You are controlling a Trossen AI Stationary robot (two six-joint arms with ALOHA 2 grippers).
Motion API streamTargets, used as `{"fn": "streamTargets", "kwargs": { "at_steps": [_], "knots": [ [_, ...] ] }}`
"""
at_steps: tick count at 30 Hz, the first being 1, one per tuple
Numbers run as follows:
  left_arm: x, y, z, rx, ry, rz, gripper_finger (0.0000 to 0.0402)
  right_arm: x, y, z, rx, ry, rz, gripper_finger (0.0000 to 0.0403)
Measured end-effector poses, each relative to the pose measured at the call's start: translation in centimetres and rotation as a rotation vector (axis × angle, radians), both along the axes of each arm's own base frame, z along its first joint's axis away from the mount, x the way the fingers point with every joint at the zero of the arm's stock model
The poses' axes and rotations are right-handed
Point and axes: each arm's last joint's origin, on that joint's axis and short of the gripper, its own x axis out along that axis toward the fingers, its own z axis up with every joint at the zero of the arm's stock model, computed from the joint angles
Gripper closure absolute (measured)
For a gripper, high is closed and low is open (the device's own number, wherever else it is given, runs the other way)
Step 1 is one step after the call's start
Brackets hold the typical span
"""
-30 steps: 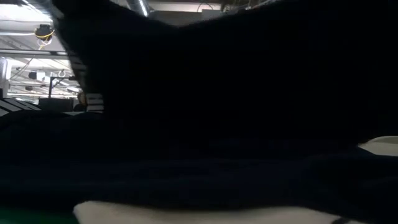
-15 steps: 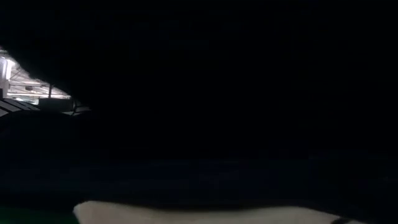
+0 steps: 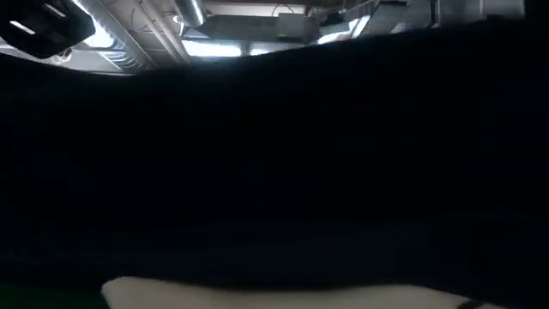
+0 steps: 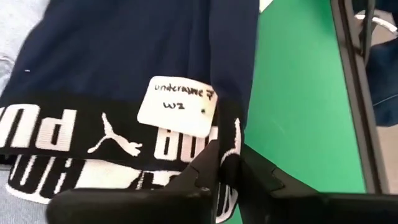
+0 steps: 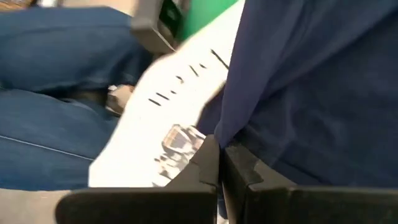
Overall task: Fold Laundry from Bin
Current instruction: Fold the dark blue boxer shorts
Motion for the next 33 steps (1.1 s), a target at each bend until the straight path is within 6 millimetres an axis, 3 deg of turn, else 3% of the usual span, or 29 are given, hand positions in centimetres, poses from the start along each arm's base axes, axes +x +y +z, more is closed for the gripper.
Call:
{"fn": "streamTargets", "kwargs": {
  "at_steps": [12,22,28,33],
  "knots": [
    [0.4,-0.5,-2.0,0.026,0.062,-0.017,0.0313,0.0,-0.2,-0.8,-0.053,0.026,-0.021,0.0400],
    [1.1,-1.4,-3.5,-0.014,0.076,-0.073,0.0246,0.0,-0.2,-0.8,-0.052,0.025,-0.021,0.0400],
    [1.3,-1.4,-4.6,0.074,0.067,-0.108,0.0215,0.0,-0.2,-0.8,-0.052,0.025,-0.021,0.0400],
    [1.6,-1.2,-5.8,0.136,0.089,-0.147,0.0212,0.0,-0.2,-0.8,-0.053,0.024,-0.022,0.0400]
  ]
}}
